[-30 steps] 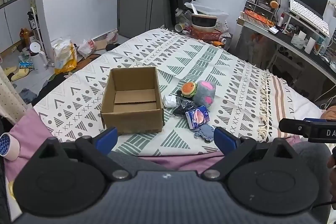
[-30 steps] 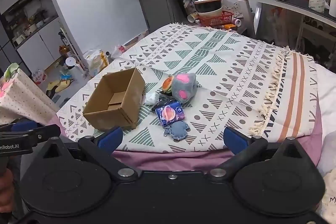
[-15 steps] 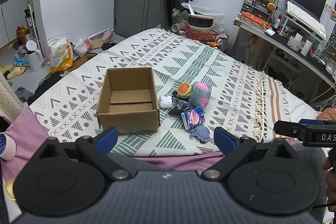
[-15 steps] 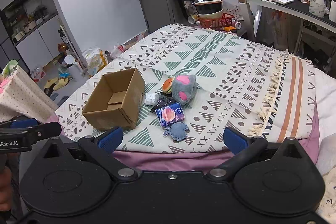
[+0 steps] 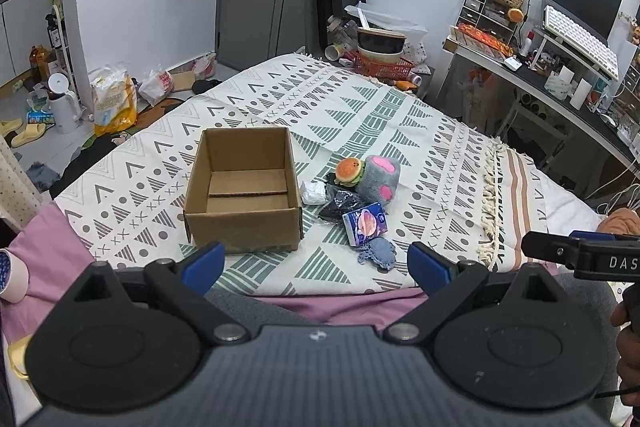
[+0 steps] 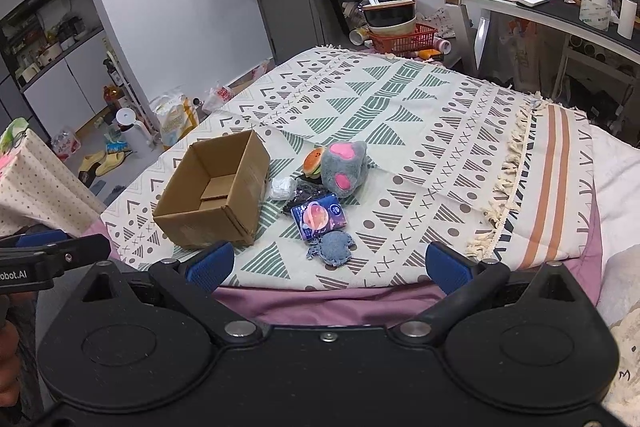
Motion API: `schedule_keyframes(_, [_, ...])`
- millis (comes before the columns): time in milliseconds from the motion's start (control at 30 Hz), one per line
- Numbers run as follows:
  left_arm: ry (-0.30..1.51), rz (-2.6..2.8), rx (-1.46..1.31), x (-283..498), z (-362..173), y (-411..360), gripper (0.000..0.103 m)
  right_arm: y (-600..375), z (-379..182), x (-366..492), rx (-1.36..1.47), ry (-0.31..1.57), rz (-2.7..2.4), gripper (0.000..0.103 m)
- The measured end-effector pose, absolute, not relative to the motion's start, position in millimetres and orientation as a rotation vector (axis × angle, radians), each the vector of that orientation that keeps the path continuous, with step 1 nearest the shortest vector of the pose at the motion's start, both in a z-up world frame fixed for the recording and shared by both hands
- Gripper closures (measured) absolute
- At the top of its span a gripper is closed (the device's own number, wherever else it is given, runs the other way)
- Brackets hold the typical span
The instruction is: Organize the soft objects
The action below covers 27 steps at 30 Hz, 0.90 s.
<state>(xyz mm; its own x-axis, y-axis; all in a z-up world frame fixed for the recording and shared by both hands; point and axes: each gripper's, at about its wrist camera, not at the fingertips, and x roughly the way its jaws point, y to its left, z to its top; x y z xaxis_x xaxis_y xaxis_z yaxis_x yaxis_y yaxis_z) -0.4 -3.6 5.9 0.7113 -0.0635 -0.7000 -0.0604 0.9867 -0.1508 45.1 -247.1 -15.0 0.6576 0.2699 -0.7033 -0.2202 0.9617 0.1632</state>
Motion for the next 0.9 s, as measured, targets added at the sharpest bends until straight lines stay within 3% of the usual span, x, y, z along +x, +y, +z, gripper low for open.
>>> schedule_keyframes(900, [0.772, 0.004, -0.171, -7.4, 12.6, 0.8, 0.006, -248.9, -8.4, 38.5, 0.059, 0.783, 0.275, 0.0])
